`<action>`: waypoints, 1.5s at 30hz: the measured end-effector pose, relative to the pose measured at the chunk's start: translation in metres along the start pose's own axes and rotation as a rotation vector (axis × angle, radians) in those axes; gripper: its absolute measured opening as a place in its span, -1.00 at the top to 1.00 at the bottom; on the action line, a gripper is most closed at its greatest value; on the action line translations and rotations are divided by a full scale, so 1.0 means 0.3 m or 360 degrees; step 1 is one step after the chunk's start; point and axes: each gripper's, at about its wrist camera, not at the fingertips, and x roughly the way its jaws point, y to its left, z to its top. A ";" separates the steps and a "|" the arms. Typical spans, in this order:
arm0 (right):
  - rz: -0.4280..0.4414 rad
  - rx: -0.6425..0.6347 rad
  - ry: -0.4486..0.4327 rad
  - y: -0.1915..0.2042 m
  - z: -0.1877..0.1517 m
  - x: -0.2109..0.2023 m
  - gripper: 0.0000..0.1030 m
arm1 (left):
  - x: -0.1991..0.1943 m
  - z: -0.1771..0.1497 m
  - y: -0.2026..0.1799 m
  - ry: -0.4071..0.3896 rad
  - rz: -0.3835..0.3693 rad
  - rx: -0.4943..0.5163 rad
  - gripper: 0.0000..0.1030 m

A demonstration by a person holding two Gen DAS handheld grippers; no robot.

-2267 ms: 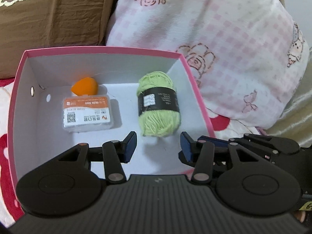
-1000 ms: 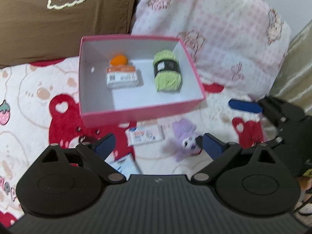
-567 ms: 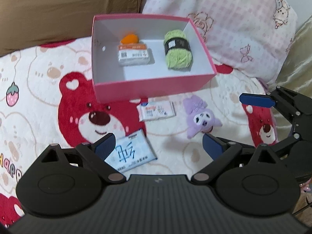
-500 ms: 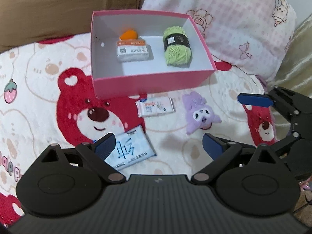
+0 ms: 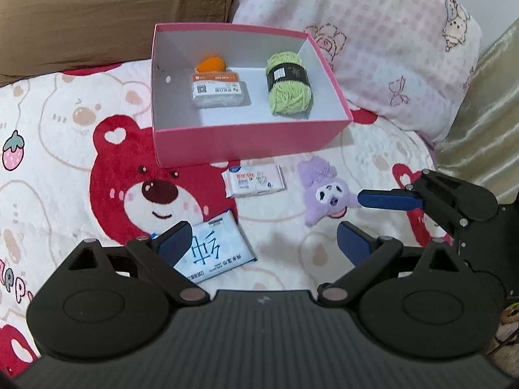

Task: Organize objects
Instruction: 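Move the left gripper to the blue-printed wipes pack, then close the left gripper on the edge of the wipes pack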

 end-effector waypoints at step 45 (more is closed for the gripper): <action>0.0164 0.0294 0.0156 -0.082 -0.184 0.422 -0.77 | 0.334 -0.193 0.243 -0.0070 0.0102 -0.0244 -0.80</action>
